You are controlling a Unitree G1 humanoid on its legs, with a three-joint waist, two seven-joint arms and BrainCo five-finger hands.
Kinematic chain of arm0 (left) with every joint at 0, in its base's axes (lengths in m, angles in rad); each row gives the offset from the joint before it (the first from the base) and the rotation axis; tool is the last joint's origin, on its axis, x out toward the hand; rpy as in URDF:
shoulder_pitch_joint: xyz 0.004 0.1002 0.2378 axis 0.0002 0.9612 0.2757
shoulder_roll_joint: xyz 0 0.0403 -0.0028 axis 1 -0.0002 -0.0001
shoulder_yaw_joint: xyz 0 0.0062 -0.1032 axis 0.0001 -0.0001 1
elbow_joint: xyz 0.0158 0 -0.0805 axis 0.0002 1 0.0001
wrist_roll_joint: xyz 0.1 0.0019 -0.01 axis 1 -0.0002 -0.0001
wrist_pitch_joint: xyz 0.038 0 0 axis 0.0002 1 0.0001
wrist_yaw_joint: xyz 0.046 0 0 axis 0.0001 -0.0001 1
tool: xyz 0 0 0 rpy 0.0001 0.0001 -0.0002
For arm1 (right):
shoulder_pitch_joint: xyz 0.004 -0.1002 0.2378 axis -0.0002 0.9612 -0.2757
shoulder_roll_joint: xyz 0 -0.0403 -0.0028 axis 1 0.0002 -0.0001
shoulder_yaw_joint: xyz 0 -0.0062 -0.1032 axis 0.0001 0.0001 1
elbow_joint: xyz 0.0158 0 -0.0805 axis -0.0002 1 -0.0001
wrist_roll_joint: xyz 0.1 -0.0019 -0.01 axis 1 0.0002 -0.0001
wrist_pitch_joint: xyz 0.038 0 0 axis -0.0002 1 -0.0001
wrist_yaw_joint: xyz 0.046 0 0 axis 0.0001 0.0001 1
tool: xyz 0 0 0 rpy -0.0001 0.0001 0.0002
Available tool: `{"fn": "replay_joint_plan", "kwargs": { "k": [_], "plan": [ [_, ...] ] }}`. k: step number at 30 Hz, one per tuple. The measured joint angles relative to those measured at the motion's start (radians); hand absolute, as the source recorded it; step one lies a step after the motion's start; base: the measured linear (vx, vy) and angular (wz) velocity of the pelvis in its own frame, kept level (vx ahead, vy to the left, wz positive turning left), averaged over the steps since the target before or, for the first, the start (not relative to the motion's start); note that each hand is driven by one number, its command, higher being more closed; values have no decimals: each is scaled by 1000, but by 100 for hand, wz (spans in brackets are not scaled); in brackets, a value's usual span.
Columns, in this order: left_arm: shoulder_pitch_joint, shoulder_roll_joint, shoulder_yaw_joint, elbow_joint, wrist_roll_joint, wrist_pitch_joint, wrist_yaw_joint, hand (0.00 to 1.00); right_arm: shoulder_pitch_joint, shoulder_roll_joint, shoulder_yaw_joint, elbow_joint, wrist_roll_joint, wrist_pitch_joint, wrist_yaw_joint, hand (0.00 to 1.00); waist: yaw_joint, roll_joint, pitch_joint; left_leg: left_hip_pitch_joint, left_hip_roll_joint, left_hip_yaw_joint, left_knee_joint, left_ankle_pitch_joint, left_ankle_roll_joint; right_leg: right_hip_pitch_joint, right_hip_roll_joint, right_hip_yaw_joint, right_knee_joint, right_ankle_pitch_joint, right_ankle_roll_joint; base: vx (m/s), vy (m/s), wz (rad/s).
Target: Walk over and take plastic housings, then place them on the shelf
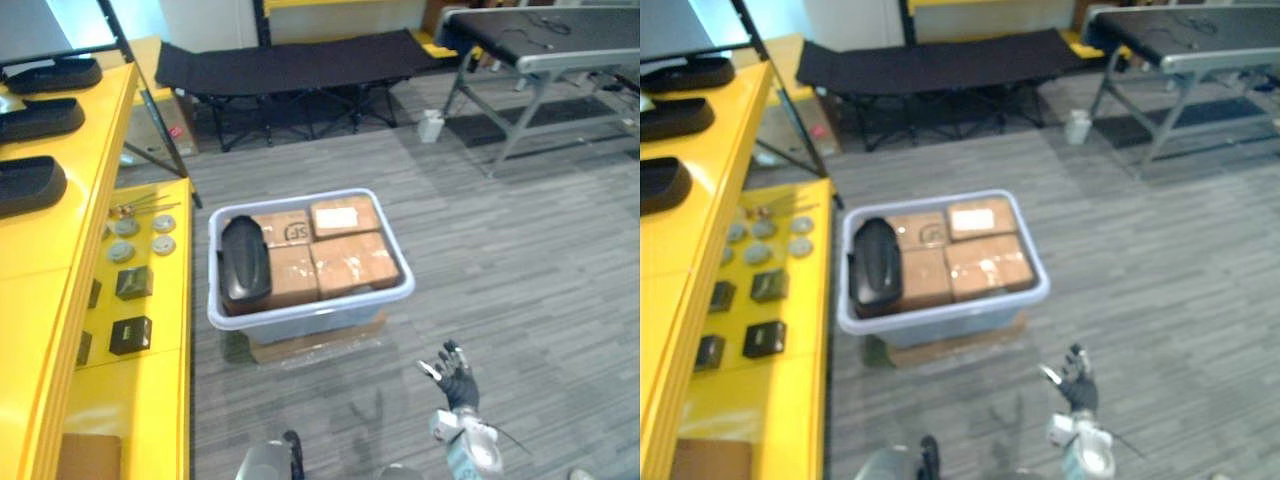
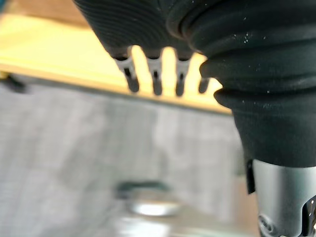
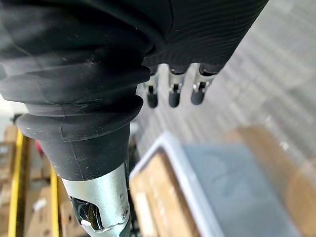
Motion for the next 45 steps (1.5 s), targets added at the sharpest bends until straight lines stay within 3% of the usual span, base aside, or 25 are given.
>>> {"fn": "replay_joint_plan", "kwargs": {
  "k": [2, 3, 4, 5, 7, 8, 9, 10, 11, 14, 15, 21, 26, 28, 32, 37, 45],
  "plan": [
    [-23, 1, -5, -62, -10, -1, 6, 0, -2, 12, 16, -3, -6, 0, 1, 0, -11, 7, 7, 59, 10, -50, -10, -9, 5, -36, 18, -7, 97, -39, -30, 452, 7, 64],
    [-53, 3, -10, -99, -21, -1, 10, 0, -6, 15, 21, -21, -34, 0, 1, 0, -12, 13, 11, 98, 33, -98, -29, -9, 4, -62, 72, -10, 45, -75, -48, 394, -36, 71],
    [-67, 4, -13, -110, -21, -1, 10, 0, -8, 14, 20, -33, -49, 0, 0, 0, -14, 18, 14, 107, 46, -116, -33, -9, 4, -69, 96, -11, -10, -87, -43, 408, -111, 96],
    [-92, 0, -24, -120, -21, 0, 9, 0, -13, 12, 13, -72, -85, -1, -1, 0, -25, 29, 21, 114, 79, -162, -29, -11, 0, -75, 147, 0, -186, -89, -46, 254, -102, 90],
    [-103, 1, -28, -119, -21, 0, 9, 0, -13, 12, -2, -126, -115, -4, -2, 0, -28, 33, 23, 119, 99, -196, -13, -26, -33, -86, 171, 39, -341, -57, -9, 348, -162, 80],
    [-101, 8, -26, -117, -22, 1, 9, 0, -11, 10, -18, -182, -123, -7, -2, 0, -25, 20, 23, 122, 101, -209, 16, -55, -80, -84, 170, 83, -458, 36, 12, 404, -251, 65],
    [-86, 29, -20, -118, -36, 1, 11, 0, -17, 10, -28, -235, -134, -14, 1, 0, -16, -23, 22, 126, 81, -208, 44, -88, -124, -85, 146, 102, -533, 234, 6, 351, -277, 61],
    [-85, 32, -7, -112, -50, 2, 13, 0, -26, -2, -31, -254, -133, -21, 6, 0, -11, -42, 23, 131, 72, -210, 59, -109, -134, -78, 135, 97, -528, 213, 23, 341, -318, 22],
    [-86, 4, 15, -100, -60, 9, 23, 0, -77, -57, -36, -255, -132, -25, 12, 0, 5, 13, 41, 134, 128, -213, 85, -130, -144, -48, 182, 76, -549, 213, 7, 226, -238, 4],
    [-55, -42, 23, -47, -55, 12, 23, 0, -177, -150, -37, -265, -117, 0, 19, 0, 2, 78, 45, 139, 178, -207, 75, -119, -157, 23, 233, 31, -655, 224, -6, 192, -166, 17],
    [-48, -49, 22, -34, -54, 15, 22, 0, -189, -157, -39, -265, -109, 11, 18, 0, 1, 83, 42, 139, 182, -206, 71, -111, -168, 31, 235, 21, -665, 224, -7, 141, -79, 34],
    [-22, -46, 19, 17, 1, 17, 13, 0, -237, -153, -11, -227, -91, 92, -4, 0, 26, 79, 43, 169, 157, -184, -2, -50, -173, 90, 212, -10, -750, 248, 0, 59, 14, 17],
    [-30, -35, -3, 19, 31, 0, -1, 0, -359, -113, 19, -45, -121, 169, -45, 0, 40, 71, 59, 149, 121, -185, -11, -30, -168, 101, 172, -46, -777, 270, 16, -45, 70, 21],
    [-35, -24, -20, 16, 31, -5, 0, 0, -407, -93, 27, 9, -139, 177, -71, 0, 48, 64, 73, 137, 112, -200, -10, -23, -164, 103, 157, -65, -774, 271, 18, -87, 56, 38],
    [-78, -15, -41, -2, 28, -10, -7, 0, -626, -78, 31, 166, -160, 209, -164, 0, 96, 67, 147, 74, 92, -217, -4, -23, -164, 46, 130, -110, -730, 273, 21, -157, 50, 38],
    [-113, -10, -65, -18, 18, -10, -21, 0, -807, -77, 31, 248, -161, 215, -234, 0, 142, 74, 237, 6, 71, -259, -8, -16, -148, -20, 95, -147, -671, 270, 18, -174, 44, 30],
    [-114, -8, -78, -32, -20, -11, -31, 0, -904, -103, 29, 342, -163, 259, -293, 0, 153, 83, 270, -43, 37, -272, -9, 4, -124, -69, 42, -170, -629, 274, 23, -62, 22, 13]
  ]
}}
